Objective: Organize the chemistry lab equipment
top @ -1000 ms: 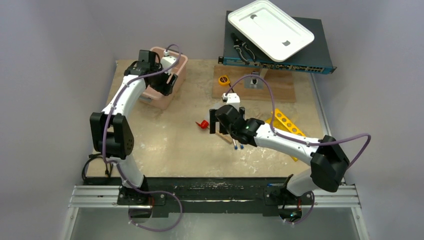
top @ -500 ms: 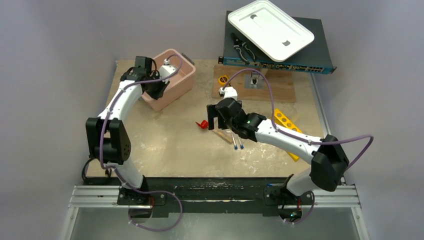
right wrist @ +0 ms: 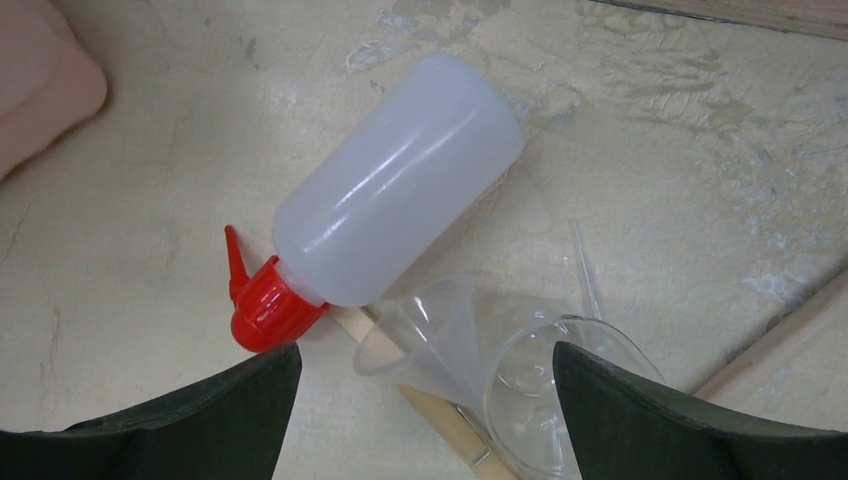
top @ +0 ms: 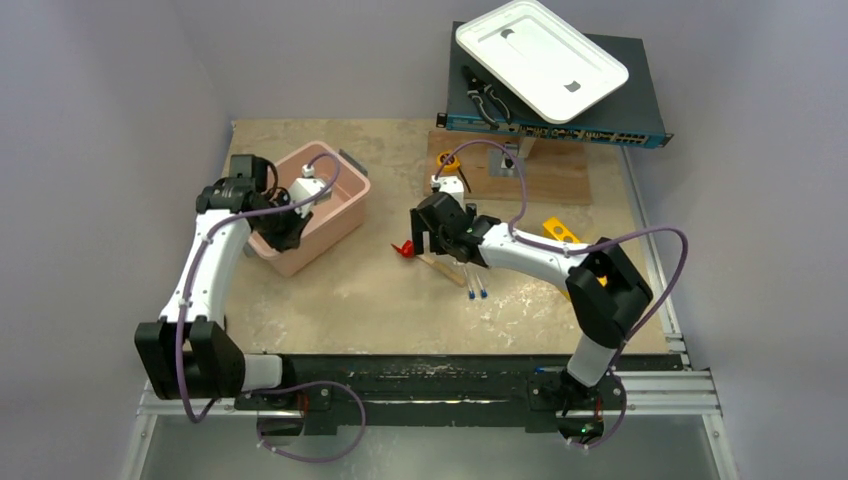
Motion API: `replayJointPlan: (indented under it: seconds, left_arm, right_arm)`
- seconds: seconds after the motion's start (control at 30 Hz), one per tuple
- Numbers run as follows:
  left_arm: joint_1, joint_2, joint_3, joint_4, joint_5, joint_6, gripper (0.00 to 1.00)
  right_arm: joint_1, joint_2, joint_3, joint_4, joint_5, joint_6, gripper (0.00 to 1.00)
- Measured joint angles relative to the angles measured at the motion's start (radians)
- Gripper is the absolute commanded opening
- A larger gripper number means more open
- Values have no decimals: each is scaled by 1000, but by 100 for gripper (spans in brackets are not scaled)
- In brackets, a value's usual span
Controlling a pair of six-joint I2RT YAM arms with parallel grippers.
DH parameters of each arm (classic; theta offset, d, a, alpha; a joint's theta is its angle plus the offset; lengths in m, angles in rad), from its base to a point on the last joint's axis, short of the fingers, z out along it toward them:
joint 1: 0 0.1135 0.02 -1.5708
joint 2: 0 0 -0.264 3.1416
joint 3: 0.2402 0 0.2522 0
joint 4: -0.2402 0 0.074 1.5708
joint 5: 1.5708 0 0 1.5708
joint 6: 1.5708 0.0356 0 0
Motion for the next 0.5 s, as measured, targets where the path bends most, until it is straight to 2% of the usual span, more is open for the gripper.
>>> replayJointPlan:
  seconds: [0.13,0.27,0.37,0.5]
  left_arm:
    - [0,-83,-61,-74,72,2,16]
    - [0,-89,-66,-119,132,4,20]
    - [0,-95,-95,-143,175,16,28]
    - [0,-107,-113,-189,214,31,37]
  right_arm:
    - [2,46,32,-1,19,19,95]
    - [2,75,77,-5,29,23,95]
    - [2,82,105,-7,43,23,94]
    - [2,78,109,-13,50,22,87]
